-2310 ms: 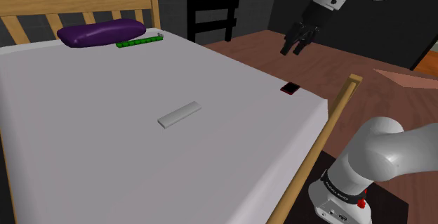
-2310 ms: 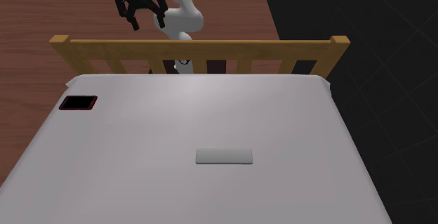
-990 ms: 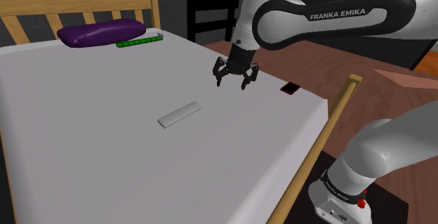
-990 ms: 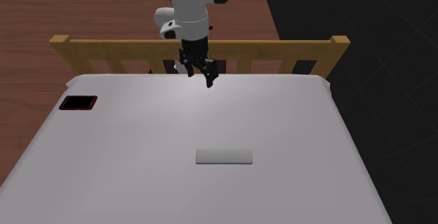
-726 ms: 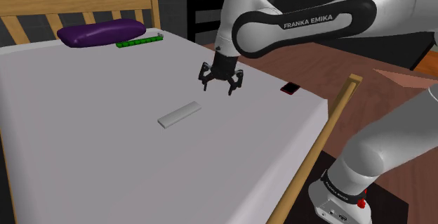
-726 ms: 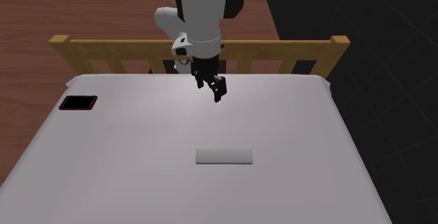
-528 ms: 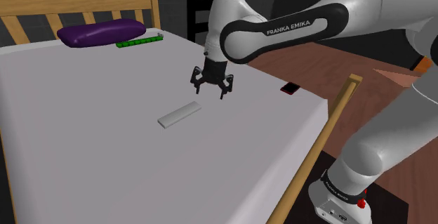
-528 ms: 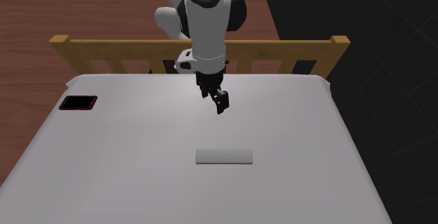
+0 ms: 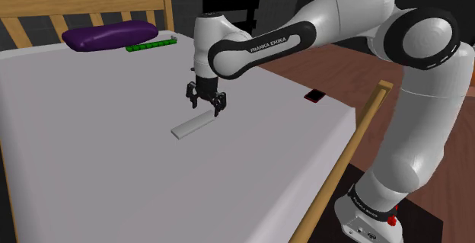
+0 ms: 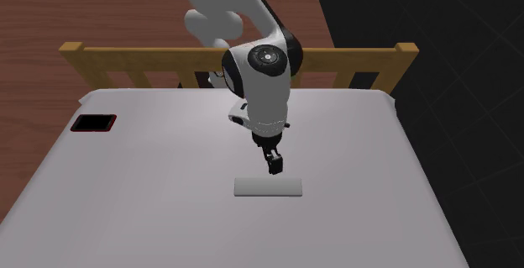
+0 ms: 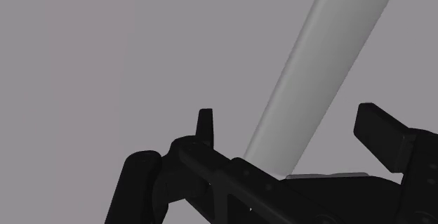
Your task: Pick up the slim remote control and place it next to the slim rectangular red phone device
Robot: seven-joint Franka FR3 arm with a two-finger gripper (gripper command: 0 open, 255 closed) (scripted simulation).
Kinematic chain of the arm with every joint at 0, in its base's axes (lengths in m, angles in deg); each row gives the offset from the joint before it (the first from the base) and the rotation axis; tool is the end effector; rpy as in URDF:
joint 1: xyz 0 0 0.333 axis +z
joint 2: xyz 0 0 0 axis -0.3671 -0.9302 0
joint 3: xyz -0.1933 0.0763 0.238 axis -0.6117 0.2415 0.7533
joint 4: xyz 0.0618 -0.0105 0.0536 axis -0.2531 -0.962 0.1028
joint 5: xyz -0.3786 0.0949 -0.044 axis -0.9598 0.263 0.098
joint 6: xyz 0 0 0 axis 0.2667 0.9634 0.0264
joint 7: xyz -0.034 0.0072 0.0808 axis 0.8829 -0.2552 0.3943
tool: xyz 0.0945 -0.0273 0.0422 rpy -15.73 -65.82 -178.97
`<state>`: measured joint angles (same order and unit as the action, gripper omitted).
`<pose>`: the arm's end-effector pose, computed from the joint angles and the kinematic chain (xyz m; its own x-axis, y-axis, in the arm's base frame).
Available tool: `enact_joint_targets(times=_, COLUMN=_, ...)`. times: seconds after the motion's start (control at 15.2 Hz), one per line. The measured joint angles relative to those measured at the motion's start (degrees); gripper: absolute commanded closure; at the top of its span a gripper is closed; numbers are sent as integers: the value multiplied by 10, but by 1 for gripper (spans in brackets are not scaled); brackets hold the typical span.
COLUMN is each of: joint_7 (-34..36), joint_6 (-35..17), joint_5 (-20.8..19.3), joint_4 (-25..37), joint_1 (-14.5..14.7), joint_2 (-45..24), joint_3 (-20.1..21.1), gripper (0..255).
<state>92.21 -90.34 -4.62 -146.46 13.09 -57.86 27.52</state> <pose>0.5720 0.2614 0.4185 0.4186 -0.9081 0.0095 -0.9065 -0.4184 -0.0563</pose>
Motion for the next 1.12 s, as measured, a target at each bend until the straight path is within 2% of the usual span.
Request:
enact_joint_targets(times=0.26, joint_7=86, joint_6=23, joint_5=-41, joint_4=100, joint_1=45, joint_2=-104, joint_3=-32, gripper=0)
enact_joint_targets(times=0.4, joint_7=107, joint_6=26, joint_5=-51, joint_4=127, joint_1=57, joint_2=-135, joint_3=-43, gripper=0)
enact_joint_targets(times=0.79, joint_7=121, joint_6=-6, joint_5=-65, joint_4=120, joint_1=65, joint_2=-163, joint_3=-54, gripper=0)
enact_joint_targets(times=1.12, joint_7=125, joint_6=-14, joint_5=-69, joint_4=118, joint_1=68, joint_2=-169, joint_3=-56, gripper=0)
